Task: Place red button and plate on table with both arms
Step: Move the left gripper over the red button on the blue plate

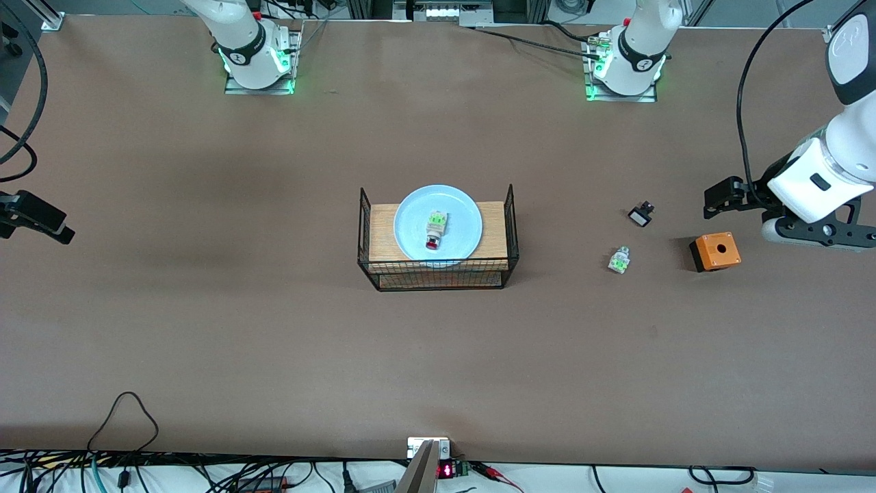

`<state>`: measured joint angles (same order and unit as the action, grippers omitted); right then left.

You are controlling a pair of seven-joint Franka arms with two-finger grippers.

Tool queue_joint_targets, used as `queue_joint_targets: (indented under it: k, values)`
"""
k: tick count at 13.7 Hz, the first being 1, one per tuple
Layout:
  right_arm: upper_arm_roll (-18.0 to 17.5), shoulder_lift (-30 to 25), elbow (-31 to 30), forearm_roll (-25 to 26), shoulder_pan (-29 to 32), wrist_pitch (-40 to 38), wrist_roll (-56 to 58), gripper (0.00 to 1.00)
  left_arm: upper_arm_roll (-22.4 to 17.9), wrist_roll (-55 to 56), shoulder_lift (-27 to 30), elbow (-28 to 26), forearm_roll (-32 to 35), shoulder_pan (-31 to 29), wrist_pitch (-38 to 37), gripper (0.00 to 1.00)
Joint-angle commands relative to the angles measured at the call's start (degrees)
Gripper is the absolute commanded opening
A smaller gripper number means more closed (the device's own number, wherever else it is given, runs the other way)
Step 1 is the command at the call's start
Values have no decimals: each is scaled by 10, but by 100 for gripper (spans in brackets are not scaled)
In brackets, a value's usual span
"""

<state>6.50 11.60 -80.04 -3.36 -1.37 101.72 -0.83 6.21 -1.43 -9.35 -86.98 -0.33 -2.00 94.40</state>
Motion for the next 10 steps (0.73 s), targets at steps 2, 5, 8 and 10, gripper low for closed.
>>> queue_joint_targets:
  k: [2, 5, 8, 10]
  values:
    - [-4, -2, -2, 4, 4, 5, 9, 100, 6, 1, 1, 10, 1, -5, -6, 100]
    - [-4, -1, -2, 4, 4, 5, 9, 100, 6, 1, 2, 9, 2, -5, -7, 100]
    - [-4, -2, -2, 4, 3, 5, 9, 100, 6, 1, 2, 9, 2, -7, -7, 100]
    - [-4, -2, -2, 4, 4, 5, 9, 100, 6, 0, 1, 9, -4, -7, -6, 100]
